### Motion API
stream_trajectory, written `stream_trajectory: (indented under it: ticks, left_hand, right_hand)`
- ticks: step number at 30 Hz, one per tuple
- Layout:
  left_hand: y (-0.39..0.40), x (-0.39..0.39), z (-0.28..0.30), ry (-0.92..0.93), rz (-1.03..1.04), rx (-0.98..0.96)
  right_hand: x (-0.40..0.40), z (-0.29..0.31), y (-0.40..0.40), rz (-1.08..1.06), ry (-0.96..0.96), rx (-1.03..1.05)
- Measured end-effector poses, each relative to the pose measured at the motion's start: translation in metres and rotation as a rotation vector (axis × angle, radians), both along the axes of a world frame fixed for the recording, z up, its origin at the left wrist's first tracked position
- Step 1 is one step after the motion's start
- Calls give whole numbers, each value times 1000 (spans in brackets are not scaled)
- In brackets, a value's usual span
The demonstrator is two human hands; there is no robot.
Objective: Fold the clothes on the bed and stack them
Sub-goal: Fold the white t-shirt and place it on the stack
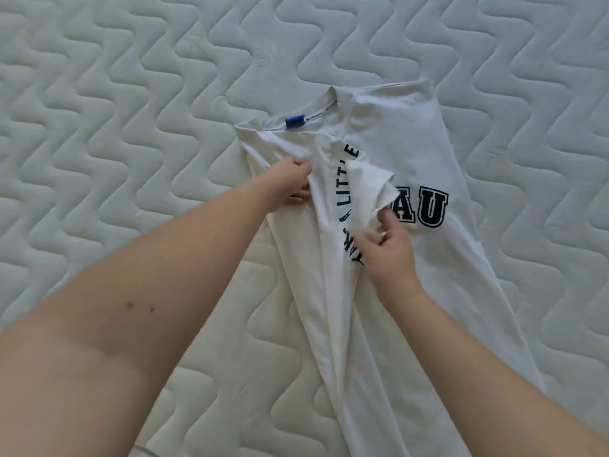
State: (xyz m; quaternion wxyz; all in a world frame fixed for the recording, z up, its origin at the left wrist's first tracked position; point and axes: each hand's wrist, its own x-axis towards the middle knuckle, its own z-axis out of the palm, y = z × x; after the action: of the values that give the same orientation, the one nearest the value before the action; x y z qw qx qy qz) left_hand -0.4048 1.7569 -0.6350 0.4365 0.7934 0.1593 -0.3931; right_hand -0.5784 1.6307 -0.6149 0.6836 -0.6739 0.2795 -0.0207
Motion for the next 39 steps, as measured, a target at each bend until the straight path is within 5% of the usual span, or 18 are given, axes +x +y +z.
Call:
stream_trajectory:
  ticks: [7, 10, 14, 19, 23, 28, 33, 39]
  left_hand:
    - [10, 44, 10, 111, 111, -43]
    - [8, 50, 17, 94, -51, 53]
    - [5, 44, 16, -91, -328, 123]
    - [24, 39, 22, -232, -362, 226]
    - [58, 38, 23, -260, -348, 229]
    - [93, 43, 25, -297, -471, 511]
    - [134, 26, 20, 40, -409, 38]
    - [153, 13, 12, -40, -444, 19]
  right_hand:
    - [3, 2, 19, 768, -268, -620]
    - [-2, -4, 31, 964, -292, -780]
    - [-2, -7, 41, 950, -286, -786]
    - [-11, -9, 44, 688, -220, -778]
    - [-15, -14, 51, 572, -215, -971]
    - [-21, -22, 63, 574, -156, -1072]
    - [-21, -25, 63, 584, -153, -1023]
    - [-21, -25, 67, 602, -158, -935]
